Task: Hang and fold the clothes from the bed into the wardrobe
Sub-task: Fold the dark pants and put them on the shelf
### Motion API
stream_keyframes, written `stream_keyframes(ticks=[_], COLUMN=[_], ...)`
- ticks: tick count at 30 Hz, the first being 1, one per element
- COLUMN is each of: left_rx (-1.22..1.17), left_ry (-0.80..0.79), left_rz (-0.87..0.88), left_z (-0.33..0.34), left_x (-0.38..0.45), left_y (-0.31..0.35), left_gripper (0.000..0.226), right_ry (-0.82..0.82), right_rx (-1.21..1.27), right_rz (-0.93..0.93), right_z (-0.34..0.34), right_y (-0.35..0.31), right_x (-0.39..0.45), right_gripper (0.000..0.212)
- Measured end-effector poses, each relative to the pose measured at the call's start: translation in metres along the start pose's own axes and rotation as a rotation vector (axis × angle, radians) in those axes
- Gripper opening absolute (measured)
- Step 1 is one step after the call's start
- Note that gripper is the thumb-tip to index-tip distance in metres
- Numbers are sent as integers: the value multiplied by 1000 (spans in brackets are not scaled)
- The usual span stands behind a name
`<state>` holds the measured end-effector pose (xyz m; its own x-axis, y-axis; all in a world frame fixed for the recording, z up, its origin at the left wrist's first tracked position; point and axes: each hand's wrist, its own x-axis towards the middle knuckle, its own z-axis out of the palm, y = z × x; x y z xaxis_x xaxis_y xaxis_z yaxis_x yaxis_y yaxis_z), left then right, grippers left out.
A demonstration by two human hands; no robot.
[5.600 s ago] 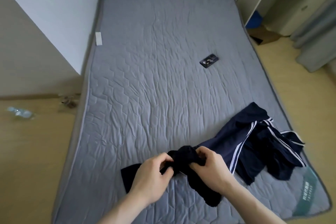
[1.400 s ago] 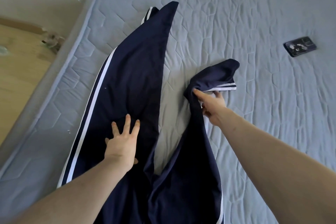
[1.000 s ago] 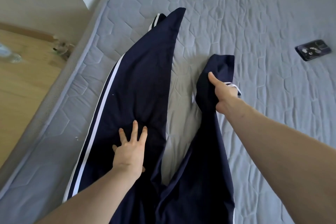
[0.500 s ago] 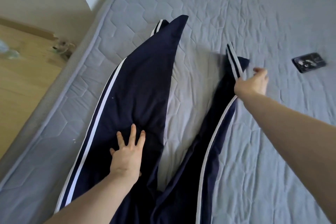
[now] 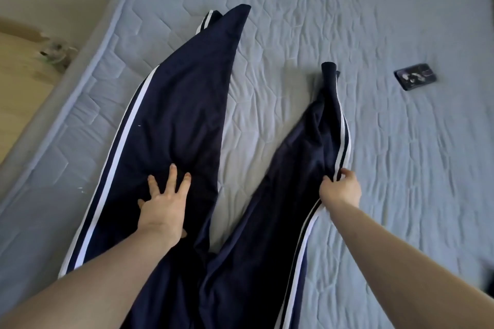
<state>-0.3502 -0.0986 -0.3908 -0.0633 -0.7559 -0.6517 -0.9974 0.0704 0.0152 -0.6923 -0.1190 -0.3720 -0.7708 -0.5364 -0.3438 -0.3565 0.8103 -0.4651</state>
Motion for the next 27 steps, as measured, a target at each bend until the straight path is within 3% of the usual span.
stream_keyframes(ticks=[3, 6, 10, 15, 17, 22, 27], left_rx=[-8, -18, -193, -293, -344, -679, -955], left_ry=[9, 40, 250, 466, 401, 18, -18], left_rz=[2, 45, 115, -44, -188, -418, -669], left_z=[-1, 2, 21, 78, 104, 139, 129], left_x=[-1, -9, -47, -134, -169, -225, -234], left_y=[2, -6, -31, -87, -107, -116, -95], left_gripper=[135, 129, 109, 98, 99, 81, 83], right_ry=[-99, -217, -366, -419, -440, -524, -592], right_rx=[-78, -29, -45, -165, -181, -177, -172], right_rz=[-133, -147, -49, 110, 167, 181, 107], right_z=[-10, -6, 5, -5, -15, -41, -67], right_y=[16, 47, 103, 154, 168, 184, 183], right_x=[-38, -105, -202, -267, -276, -285, -295], right_gripper=[69, 82, 100, 105, 102, 84, 82])
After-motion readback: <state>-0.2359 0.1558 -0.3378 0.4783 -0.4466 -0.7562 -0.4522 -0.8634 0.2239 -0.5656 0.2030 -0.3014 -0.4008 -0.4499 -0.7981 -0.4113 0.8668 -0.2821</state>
